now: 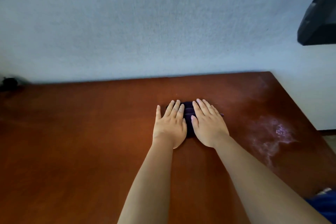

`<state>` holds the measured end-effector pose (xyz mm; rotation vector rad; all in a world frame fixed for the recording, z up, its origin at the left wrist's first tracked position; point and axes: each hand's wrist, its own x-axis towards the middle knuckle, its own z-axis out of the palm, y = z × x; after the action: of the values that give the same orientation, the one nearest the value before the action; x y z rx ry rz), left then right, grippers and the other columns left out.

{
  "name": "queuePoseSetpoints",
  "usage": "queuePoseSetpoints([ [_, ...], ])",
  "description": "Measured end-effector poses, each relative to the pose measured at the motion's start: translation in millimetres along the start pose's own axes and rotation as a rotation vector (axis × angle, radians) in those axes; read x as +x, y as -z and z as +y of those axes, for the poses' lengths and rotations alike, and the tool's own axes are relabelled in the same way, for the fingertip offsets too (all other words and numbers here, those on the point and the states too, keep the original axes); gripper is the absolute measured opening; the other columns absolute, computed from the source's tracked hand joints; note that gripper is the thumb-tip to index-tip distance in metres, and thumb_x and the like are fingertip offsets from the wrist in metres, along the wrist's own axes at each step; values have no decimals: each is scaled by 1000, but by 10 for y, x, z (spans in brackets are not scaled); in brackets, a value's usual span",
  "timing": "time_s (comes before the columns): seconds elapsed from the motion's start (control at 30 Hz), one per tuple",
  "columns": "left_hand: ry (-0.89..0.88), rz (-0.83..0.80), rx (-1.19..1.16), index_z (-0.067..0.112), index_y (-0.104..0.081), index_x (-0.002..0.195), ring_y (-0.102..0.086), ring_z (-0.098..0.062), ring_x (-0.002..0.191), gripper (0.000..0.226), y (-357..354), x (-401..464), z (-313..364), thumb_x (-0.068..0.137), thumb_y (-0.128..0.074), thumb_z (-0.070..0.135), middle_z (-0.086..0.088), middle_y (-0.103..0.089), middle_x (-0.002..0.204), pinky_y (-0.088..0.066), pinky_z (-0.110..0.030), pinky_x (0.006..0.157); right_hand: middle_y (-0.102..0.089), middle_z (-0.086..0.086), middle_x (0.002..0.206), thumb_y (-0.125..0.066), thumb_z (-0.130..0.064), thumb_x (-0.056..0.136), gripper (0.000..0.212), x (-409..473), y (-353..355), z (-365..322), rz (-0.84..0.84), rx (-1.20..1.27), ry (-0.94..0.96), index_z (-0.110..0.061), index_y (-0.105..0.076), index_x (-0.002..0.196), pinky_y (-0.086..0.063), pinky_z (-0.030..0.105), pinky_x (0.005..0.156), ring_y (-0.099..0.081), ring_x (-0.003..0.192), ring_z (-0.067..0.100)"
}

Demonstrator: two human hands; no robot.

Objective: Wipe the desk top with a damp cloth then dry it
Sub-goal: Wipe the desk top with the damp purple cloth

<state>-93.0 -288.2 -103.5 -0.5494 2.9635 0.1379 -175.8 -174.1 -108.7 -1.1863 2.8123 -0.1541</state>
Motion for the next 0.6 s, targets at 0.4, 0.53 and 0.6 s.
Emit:
queuePoseSetpoints([
  [0.4,37,17,-8,17,0,155,12,-10,148,55,157,836,-181,104,-13,32,4,7,163,10,-49,118,-1,1,162,-12,-36,103,56,903,47,177,-5,1,15,-14,-5,154,2,32,120,3,148,15],
  [0.53,49,21,-8,18,0,155,13,-10,148,55,199,1059,-239,104,-13,32,4,7,162,10,-48,118,-3,2,162,-17,-36,104,56,1124,65,215,12,6,25,-14,-7,154,1,32,120,1,148,15],
  [0.6,52,26,-6,19,-1,155,12,-9,148,55,206,1147,-260,103,-14,32,4,6,163,10,-48,118,-2,2,162,-17,-36,104,56,1206,70,230,7,12,28,-14,-6,154,0,33,120,2,148,15],
])
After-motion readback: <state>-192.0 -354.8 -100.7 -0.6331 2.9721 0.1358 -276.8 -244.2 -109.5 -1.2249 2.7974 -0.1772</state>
